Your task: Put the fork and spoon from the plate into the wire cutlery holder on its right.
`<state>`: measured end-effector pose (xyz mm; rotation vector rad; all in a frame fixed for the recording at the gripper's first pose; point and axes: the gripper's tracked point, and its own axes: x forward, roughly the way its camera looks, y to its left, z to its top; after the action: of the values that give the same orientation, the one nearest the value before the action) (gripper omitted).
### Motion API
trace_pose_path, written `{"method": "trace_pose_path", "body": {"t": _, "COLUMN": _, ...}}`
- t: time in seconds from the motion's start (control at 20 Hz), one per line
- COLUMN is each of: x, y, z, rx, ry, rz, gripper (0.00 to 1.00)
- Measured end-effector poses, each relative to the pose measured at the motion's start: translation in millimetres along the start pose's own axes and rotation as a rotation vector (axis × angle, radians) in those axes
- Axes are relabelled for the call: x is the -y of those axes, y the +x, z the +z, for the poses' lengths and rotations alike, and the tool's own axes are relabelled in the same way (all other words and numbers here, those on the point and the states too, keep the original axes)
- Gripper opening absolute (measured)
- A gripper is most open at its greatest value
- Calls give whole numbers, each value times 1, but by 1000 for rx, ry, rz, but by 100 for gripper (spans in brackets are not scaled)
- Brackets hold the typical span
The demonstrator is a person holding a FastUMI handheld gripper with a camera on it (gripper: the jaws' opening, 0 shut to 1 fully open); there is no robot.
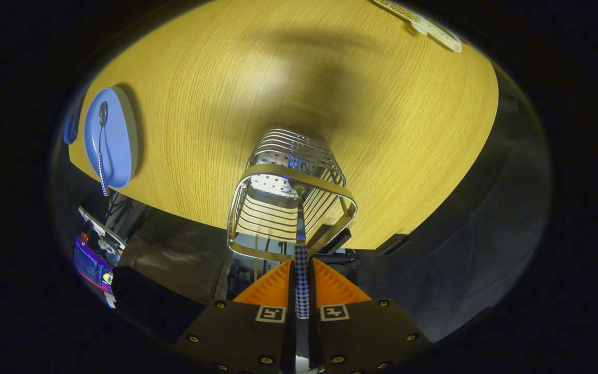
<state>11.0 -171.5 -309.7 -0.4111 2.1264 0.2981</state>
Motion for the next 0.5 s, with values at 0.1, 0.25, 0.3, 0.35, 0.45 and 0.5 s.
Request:
{"method": "trace_pose_path", "body": {"t": 0.1, "x": 0, "y": -4, "z": 1, "rx": 24, "ry": -1, "rz": -2, "gripper": 11}}
{"method": "trace_pose_path", "body": {"t": 0.25, "x": 0, "y": -10, "z": -1, "rx": 42, "ry": -3, "rz": -10, "gripper": 11}}
{"method": "trace_pose_path", "body": {"t": 0.3, "x": -2, "y": -11, "z": -3, "rx": 46, "ry": -1, "rz": -4, "gripper": 11}}
{"method": "trace_pose_path", "body": {"t": 0.35, "x": -3, "y": -11, "z": -4, "rx": 48, "ry": 4, "rz": -3, "gripper": 11}}
{"method": "trace_pose_path", "body": {"t": 0.45, "x": -4, "y": -11, "z": -6, "rx": 55, "ry": 9, "rz": 5, "gripper": 18}}
{"method": "trace_pose_path", "body": {"t": 0.5, "x": -4, "y": -11, "z": -4, "rx": 59, "ry": 11, "rz": 6, "gripper": 19}}
